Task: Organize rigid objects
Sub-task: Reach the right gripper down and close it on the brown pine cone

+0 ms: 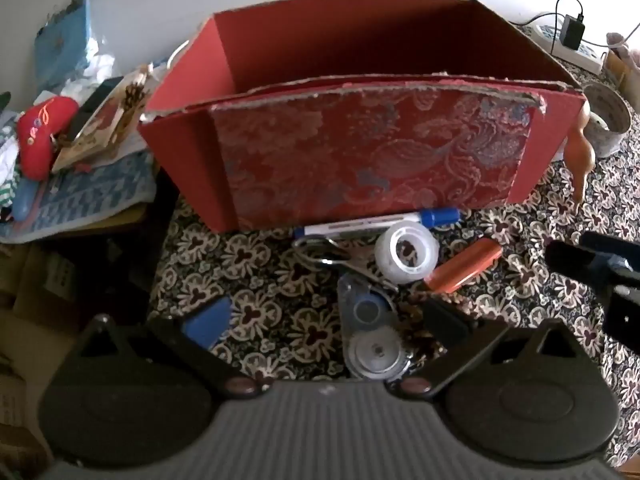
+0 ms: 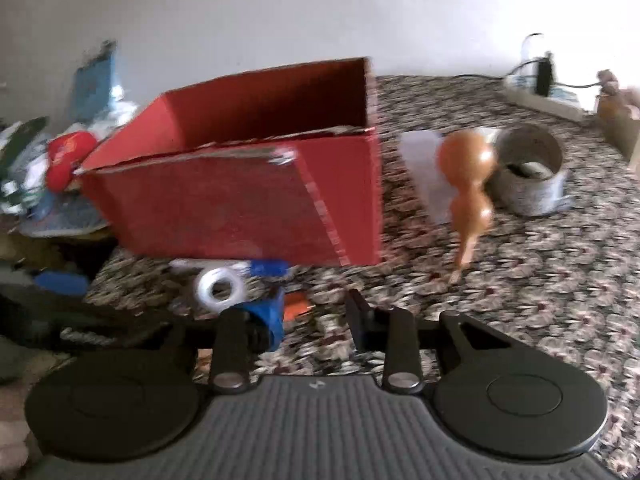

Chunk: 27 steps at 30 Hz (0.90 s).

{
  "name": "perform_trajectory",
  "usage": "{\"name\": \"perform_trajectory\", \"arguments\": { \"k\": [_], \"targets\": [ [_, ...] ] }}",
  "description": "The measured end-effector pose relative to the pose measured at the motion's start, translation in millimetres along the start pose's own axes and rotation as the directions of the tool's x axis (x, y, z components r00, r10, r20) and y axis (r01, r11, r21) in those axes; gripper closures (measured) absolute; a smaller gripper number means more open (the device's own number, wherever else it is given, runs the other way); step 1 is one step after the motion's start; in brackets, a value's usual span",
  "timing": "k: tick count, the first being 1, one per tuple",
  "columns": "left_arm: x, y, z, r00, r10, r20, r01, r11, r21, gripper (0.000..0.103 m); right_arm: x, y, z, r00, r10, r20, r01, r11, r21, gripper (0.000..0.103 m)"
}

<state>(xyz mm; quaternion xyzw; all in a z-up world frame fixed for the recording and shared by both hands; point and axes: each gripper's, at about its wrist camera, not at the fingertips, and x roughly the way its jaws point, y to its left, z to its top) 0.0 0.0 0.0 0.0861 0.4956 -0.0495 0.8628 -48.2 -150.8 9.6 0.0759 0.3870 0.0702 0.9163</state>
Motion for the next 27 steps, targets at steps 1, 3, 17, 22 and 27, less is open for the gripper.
{"name": "perform_trajectory", "arguments": {
  "k": [1, 3, 17, 22, 27],
  "targets": [
    [-0.1, 0.0, 0.0, 1.0, 0.001, 0.0, -0.001, 1.0, -0.001, 0.001, -0.3, 1.2, -0.7, 1.0, 0.006, 0.005, -0.006, 1.0, -0.004, 0.087],
    [-0.1, 0.2, -0.4, 1.0, -0.004, -0.002, 0.004, 1.0, 0.005, 0.001, 0.8, 3.8, -0.3, 1.0, 0.016, -0.008, -0.016, 1.0, -0.019, 0.086],
    [-7.1, 9.0, -19.4, 0.946, -0.321, 0.048, 0.32, 0.947, 0.026, 0.001, 15.7, -20.8, -2.5, 0.971, 0.192, -0.14, -0.179, 0.978, 0.104, 0.079],
    [-4.5, -0.1, -19.3, 0.907, -0.412, -0.082, 0.416, 0.909, 0.033, 0.001, 26.2, -27.4, -1.4, 0.943, 0.277, -0.185, -0.243, 0.952, 0.187, 0.078],
    [-4.3, -8.4, -16.0, 0.887, -0.461, -0.039, 0.462, 0.881, 0.098, 0.001, 37.2, -22.2, 2.7, 0.918, 0.337, -0.21, -0.29, 0.93, 0.224, 0.078]
  ]
}}
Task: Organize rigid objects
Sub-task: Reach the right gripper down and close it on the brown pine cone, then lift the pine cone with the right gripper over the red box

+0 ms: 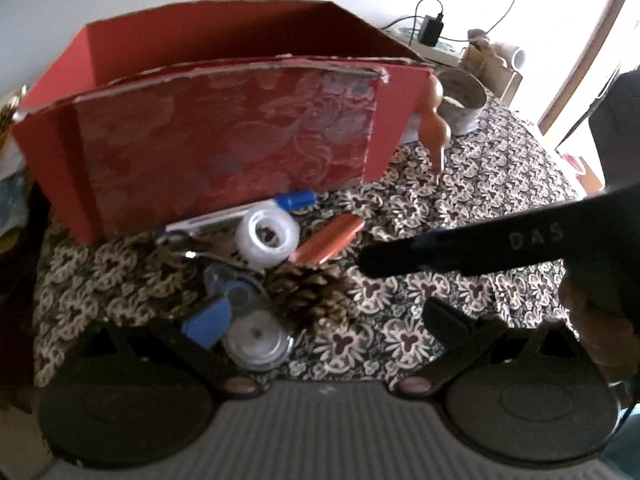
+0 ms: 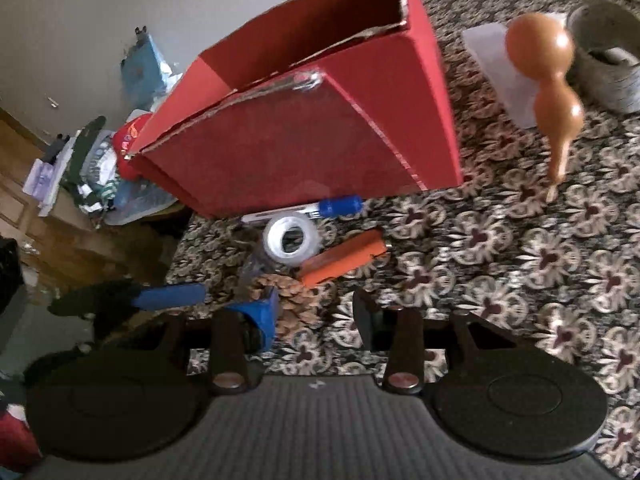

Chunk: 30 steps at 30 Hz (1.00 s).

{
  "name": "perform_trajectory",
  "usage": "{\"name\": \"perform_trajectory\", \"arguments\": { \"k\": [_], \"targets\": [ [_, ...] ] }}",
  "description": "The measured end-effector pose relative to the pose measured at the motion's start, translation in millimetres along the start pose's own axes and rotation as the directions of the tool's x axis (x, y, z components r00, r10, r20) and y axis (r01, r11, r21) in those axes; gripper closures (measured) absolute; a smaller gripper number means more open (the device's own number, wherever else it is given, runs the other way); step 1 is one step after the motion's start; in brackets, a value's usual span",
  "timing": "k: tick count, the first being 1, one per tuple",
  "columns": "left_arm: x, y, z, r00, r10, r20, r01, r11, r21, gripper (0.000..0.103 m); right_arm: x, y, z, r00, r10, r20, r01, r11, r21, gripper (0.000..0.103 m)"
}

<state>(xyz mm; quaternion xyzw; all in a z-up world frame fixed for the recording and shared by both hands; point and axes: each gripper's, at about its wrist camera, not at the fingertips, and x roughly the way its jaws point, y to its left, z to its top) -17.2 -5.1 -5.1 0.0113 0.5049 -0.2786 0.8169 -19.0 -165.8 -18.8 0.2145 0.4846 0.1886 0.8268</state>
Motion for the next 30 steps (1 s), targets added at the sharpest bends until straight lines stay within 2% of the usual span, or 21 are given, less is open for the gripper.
{"name": "perform_trajectory", "arguments": {
  "k": [2, 5, 7, 9, 11, 13, 16, 18, 25, 30],
  "targets": [
    [1.6, -0.8, 1.4, 1.0, -0.002, 0.012, 0.002, 1.0, 0.01, 0.002, 4.5, 1.7, 2.6, 1.0, 0.024, -0.016, -0.024, 1.0, -0.001, 0.078],
    [9.4, -2.0, 4.5, 1.0, 0.018, 0.016, -0.019, 0.999, 0.03, 0.009, 12.7, -0.8, 4.9, 0.998, 0.046, -0.046, -0.045, 0.999, 0.031, 0.078],
    [14.8, -2.4, 5.4, 1.0, 0.002, 0.012, -0.003, 0.999, 0.038, 0.025, 17.0, -4.1, 5.5, 0.995, 0.07, -0.066, -0.065, 0.996, 0.066, 0.077],
    [18.8, -3.7, 0.8, 1.0, 0.001, 0.004, -0.001, 0.999, 0.047, 0.035, 20.5, -6.7, 6.5, 0.993, 0.083, -0.08, -0.076, 0.993, 0.09, 0.077],
    [21.5, -2.3, -1.8, 1.0, 0.0, -0.008, 0.001, 0.999, 0.037, 0.037, 23.1, -9.6, 6.4, 0.991, 0.096, -0.088, -0.086, 0.99, 0.112, 0.076],
    [21.5, -1.5, -3.3, 1.0, 0.02, -0.011, -0.02, 0.999, 0.035, 0.047, 25.0, -12.6, 6.4, 0.989, 0.116, -0.092, -0.103, 0.985, 0.135, 0.075],
    [21.1, 1.6, -2.9, 0.999, 0.039, -0.015, -0.039, 0.999, 0.027, 0.056, 27.0, -16.5, 6.2, 0.985, 0.139, -0.106, -0.12, 0.978, 0.168, 0.073],
    [20.4, 0.5, -1.5, 0.999, 0.046, -0.007, -0.046, 0.998, 0.037, 0.062, 24.3, -17.3, 6.3, 0.985, 0.141, -0.104, -0.123, 0.98, 0.159, 0.078],
    [-1.1, -18.0, 7.8, 0.999, 0.011, 0.035, -0.013, 0.997, 0.075, 0.063, -8.6, -13.5, 8.6, 0.99, 0.124, -0.069, -0.116, 0.988, 0.103, 0.079],
    [-40.3, -38.6, 42.5, 0.988, -0.053, 0.147, 0.033, 0.99, 0.137, 0.062, -61.1, -1.8, 30.4, 0.994, 0.104, 0.041, -0.105, 0.994, 0.033, 0.079]
  ]
}}
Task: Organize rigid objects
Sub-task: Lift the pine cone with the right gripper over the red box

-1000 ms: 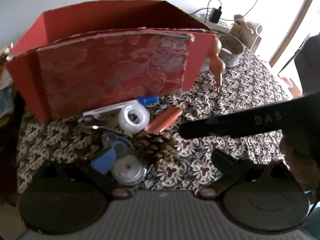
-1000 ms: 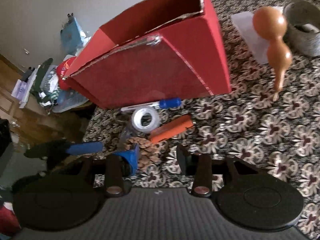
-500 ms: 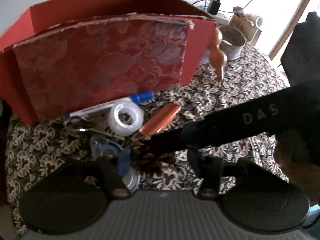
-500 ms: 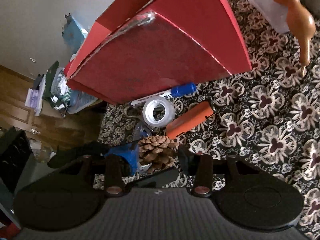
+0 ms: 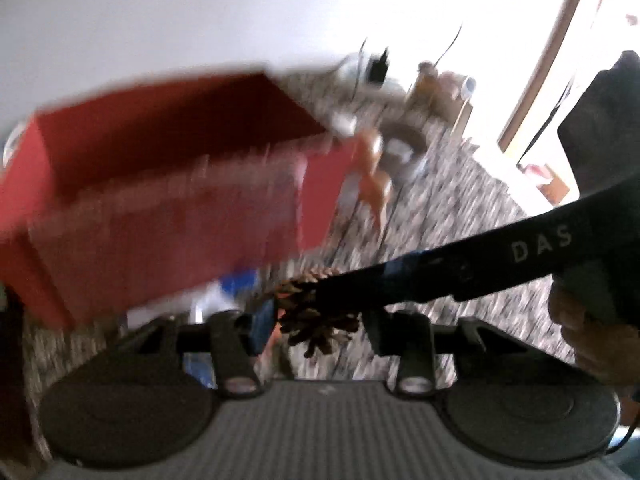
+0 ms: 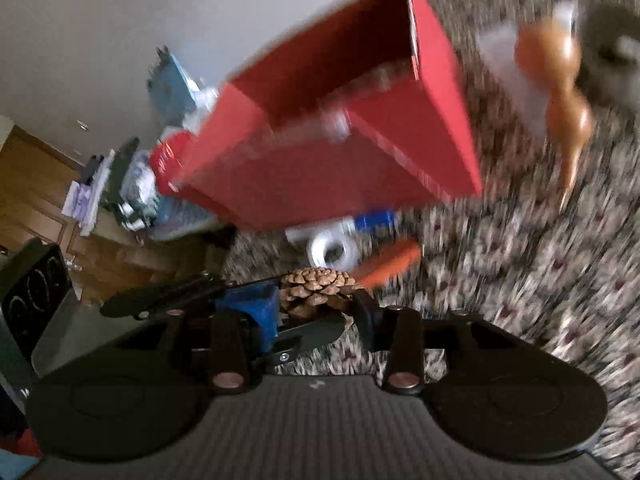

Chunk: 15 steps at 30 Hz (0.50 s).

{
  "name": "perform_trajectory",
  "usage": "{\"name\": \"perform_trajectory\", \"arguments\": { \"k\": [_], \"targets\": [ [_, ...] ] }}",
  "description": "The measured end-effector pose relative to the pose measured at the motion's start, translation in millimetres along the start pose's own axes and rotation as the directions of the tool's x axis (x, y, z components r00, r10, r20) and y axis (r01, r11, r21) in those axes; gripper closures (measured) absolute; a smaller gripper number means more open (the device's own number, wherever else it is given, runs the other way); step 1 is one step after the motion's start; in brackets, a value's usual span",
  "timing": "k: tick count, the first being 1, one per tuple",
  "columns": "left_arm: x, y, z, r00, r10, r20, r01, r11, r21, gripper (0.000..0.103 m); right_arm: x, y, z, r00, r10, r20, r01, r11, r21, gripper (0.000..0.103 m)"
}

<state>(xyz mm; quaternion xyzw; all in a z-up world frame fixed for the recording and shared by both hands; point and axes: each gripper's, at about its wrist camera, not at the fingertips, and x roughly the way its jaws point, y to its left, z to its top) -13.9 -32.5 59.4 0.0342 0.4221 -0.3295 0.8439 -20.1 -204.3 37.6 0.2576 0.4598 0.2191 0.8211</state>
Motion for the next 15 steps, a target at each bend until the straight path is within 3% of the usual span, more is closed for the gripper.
{"name": "perform_trajectory", "arguments": {
  "k": [6, 9, 15],
  "targets": [
    [-26.1, 12.4, 69.3, 0.989, -0.024, 0.144, 0.021, 1.0, 0.02, 0.063, -34.4, 37.1, 59.6, 0.988, -0.005, 0.157, 0.032, 0.985, -0.17, 0.079],
    [-27.5, 26.0, 93.8, 0.982, 0.017, 0.188, -0.023, 0.999, 0.034, 0.063, -24.0, 49.1, 90.4, 0.979, -0.01, 0.204, 0.059, 0.97, -0.237, 0.079],
    [14.0, 72.8, 118.4, 0.99, 0.091, 0.106, -0.087, 0.995, -0.049, 0.062, 38.0, 40.2, 142.2, 0.988, -0.017, 0.152, 0.054, 0.968, -0.243, 0.079]
  ]
}}
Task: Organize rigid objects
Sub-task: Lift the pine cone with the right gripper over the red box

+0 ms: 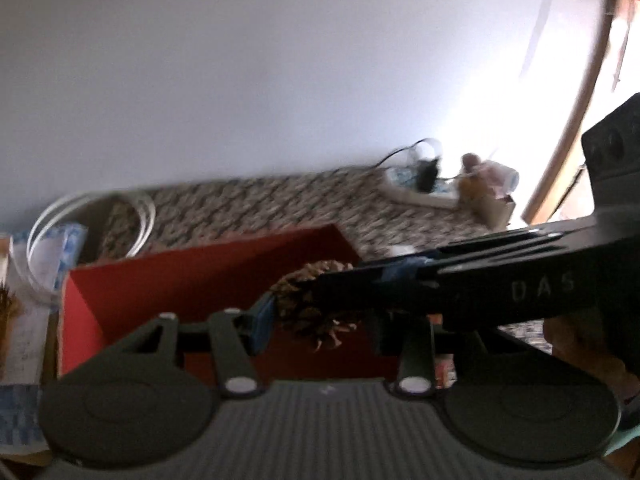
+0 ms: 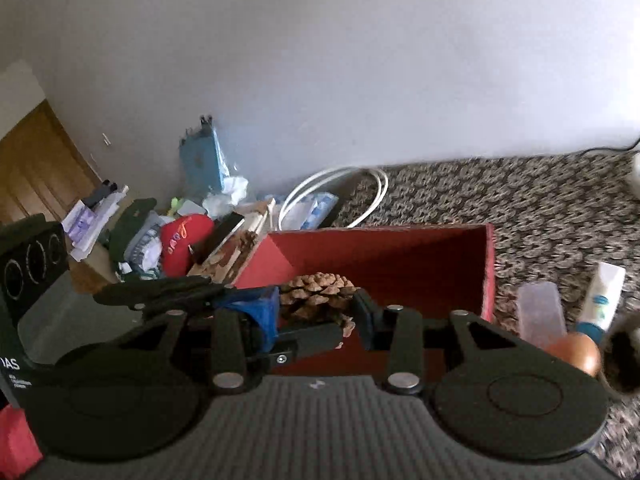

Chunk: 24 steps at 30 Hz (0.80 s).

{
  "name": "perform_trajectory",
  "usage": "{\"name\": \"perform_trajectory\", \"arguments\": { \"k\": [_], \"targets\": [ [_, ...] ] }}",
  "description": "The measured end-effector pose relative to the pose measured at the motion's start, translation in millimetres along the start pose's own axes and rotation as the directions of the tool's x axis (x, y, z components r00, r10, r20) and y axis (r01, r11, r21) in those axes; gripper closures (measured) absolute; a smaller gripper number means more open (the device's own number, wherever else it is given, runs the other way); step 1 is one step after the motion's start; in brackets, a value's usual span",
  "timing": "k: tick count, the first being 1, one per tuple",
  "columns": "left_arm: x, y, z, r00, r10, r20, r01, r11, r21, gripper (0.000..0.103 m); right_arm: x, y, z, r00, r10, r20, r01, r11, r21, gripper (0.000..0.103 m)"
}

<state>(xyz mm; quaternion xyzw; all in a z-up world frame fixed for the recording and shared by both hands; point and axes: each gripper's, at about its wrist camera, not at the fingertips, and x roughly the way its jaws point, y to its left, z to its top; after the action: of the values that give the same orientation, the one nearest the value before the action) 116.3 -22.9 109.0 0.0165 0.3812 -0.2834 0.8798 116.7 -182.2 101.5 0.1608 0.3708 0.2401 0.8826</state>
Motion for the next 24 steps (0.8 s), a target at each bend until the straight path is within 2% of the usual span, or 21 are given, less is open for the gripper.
{"name": "perform_trajectory", "arguments": {
  "k": [4, 13, 18, 24],
  "targets": [
    [23.4, 17.7, 3.2, 0.997, 0.052, -0.053, -0.053, 0.998, -0.032, 0.062, 32.4, -5.9, 4.8, 0.999, 0.026, -0.046, -0.025, 0.999, 0.019, 0.079],
    [42.0, 51.2, -4.1, 0.98, 0.147, -0.132, -0.157, 0.985, -0.073, 0.061, 81.2, -10.4, 6.3, 0.988, 0.086, -0.129, -0.076, 0.994, 0.082, 0.08],
    [55.8, 65.7, -9.6, 0.972, 0.161, -0.171, -0.179, 0.979, -0.094, 0.061, 96.2, -14.2, 6.3, 0.982, 0.114, -0.153, -0.092, 0.985, 0.147, 0.08],
    [61.8, 70.5, -16.9, 0.962, 0.195, -0.19, -0.215, 0.972, -0.093, 0.058, 105.4, -5.8, 6.6, 0.98, 0.112, -0.167, -0.09, 0.987, 0.133, 0.081]
  ]
}}
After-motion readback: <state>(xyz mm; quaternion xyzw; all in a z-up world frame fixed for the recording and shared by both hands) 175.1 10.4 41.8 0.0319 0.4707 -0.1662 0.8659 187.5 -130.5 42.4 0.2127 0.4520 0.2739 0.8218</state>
